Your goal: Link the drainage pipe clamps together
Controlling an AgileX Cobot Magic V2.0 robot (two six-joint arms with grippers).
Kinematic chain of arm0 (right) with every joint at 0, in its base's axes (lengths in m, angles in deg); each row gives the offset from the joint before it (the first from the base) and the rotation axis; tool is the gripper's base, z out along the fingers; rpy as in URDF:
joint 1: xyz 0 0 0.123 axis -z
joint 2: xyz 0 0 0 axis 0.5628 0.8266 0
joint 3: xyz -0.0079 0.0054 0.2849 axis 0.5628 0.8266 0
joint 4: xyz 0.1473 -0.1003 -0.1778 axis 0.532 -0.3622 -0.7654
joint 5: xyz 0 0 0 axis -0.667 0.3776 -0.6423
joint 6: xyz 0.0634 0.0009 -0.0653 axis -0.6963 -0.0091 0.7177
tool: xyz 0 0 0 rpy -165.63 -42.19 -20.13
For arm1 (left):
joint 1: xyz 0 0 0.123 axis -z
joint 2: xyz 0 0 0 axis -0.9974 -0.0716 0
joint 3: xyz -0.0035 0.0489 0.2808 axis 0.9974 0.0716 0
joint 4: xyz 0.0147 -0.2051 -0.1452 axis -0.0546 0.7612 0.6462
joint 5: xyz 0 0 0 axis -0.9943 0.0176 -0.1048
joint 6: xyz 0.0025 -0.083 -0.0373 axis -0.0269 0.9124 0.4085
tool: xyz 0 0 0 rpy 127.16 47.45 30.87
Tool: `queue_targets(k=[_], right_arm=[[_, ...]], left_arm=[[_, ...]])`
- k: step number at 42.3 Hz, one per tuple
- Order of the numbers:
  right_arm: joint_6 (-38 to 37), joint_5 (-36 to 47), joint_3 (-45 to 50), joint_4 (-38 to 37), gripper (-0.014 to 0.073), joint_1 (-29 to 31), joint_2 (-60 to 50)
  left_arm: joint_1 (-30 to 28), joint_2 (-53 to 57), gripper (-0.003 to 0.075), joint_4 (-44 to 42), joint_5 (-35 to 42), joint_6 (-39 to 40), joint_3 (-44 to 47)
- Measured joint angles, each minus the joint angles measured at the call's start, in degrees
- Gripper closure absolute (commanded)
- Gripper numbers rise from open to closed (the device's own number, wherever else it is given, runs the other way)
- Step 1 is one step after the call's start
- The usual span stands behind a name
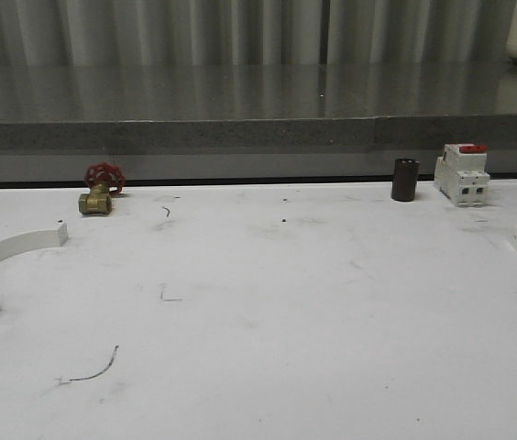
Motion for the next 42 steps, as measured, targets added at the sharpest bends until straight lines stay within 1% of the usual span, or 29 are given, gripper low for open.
queue_targets(k=[3, 7, 10, 13, 19, 23, 28, 33, 42], right_arm=[[0.0, 0.0, 0.0, 0.0, 0.0713, 0.0, 0.0], [0.0, -3.1, -2.8, 0.0, 0.0713, 0.0, 0.0], [0.0, -7.0, -7.3, 0.0, 0.0713, 0.0, 0.0], [0.0, -11.3, -12.7, 0.0, 0.0713, 0.0, 0.0], [0.0, -19.6, -23.9, 0.0, 0.0713, 0.0, 4.6], [0.0, -24.4, -30.5, 0.0, 0.0713, 0.0, 10.8], [0.0, -28.7, -36.5, 0.0, 0.0713, 0.0, 18.2], [0.0, -30.6, -38.8, 0.0, 0.0713, 0.0, 24.8], [0.0, -34.7, -38.8, 0.0, 0.0713, 0.0, 33.8]], left_arm=[[0.0, 0.0, 0.0741, 0.5, 1.9, 0.0, 0.0], [0.0, 0.0, 0.0741, 2.0, 2.8, 0.0, -0.8], [0.0, 0.0, 0.0741, 2.5, 2.7, 0.0, -3.1], [0.0, 0.0, 0.0741, 2.6, 2.3, 0.0, -7.3], [0.0, -3.1, 0.0741, 2.7, -3.3, 0.0, -17.9], [0.0, -8.0, 0.0741, 2.7, -8.1, 0.0, -25.0], [0.0, -14.6, 0.0741, 2.7, -13.7, 0.0, -32.2], [0.0, -20.7, 0.0741, 2.7, -18.1, 0.0, -35.8], [0.0, -29.2, 0.0741, 2.7, -20.6, 0.0, -34.8]])
